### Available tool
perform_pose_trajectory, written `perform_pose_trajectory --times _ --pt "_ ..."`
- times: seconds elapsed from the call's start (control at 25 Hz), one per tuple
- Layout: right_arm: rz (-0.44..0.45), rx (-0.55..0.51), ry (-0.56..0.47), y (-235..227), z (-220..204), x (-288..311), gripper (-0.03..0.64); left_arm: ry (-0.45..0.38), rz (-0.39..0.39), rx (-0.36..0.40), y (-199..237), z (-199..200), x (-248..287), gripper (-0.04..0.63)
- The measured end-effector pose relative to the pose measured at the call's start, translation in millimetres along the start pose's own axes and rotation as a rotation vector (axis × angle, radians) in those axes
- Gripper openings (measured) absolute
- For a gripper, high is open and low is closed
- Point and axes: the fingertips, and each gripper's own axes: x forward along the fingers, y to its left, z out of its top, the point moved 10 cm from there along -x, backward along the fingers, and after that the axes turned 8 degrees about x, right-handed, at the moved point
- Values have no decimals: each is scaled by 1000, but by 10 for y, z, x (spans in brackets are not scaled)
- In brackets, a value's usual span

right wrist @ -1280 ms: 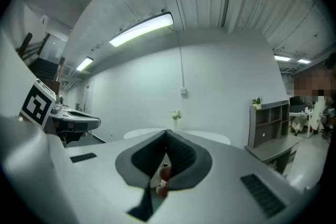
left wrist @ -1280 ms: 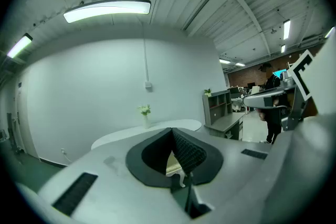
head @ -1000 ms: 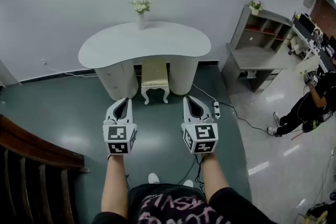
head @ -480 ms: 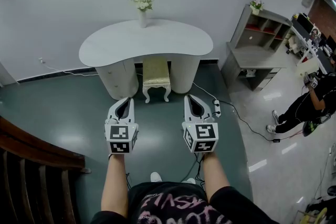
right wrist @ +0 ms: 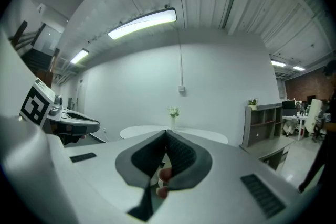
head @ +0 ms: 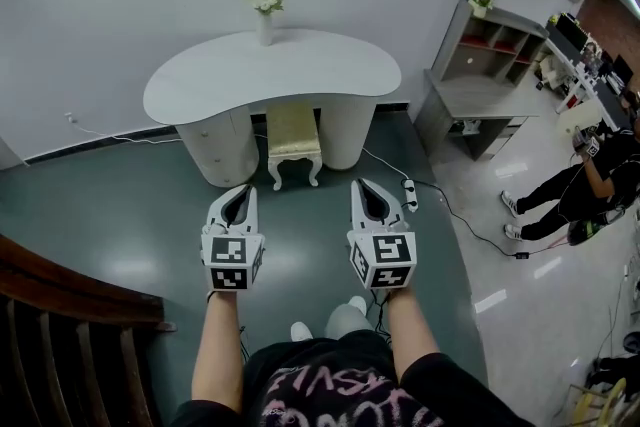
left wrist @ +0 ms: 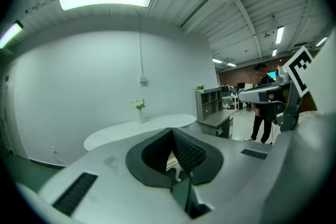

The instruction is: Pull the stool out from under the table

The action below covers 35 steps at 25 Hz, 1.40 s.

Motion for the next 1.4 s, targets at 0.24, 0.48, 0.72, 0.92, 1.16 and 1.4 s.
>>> perform_pose_trajectory --times 0.24,0.48,0.72,0.92,1.16,1.4 --pt "-2 16 7 -138 -84 130 61 21 -23 5 -45 -53 205 12" --pt "6 35 31 -370 -153 523 61 60 -19 10 0 -70 592 12" --pt "24 44 59 -689 -223 1078 61 94 -15 -13 66 -172 1139 12" --pt "44 38 94 -1022 -279 1575 61 136 -5 -32 117 -230 1671 12" --pt "80 63 122 -1467 -354 2110 61 170 6 -25 84 -227 2248 12" --pt "133 74 153 -1775 -460 2480 61 205 24 -31 18 -238 2644 12"
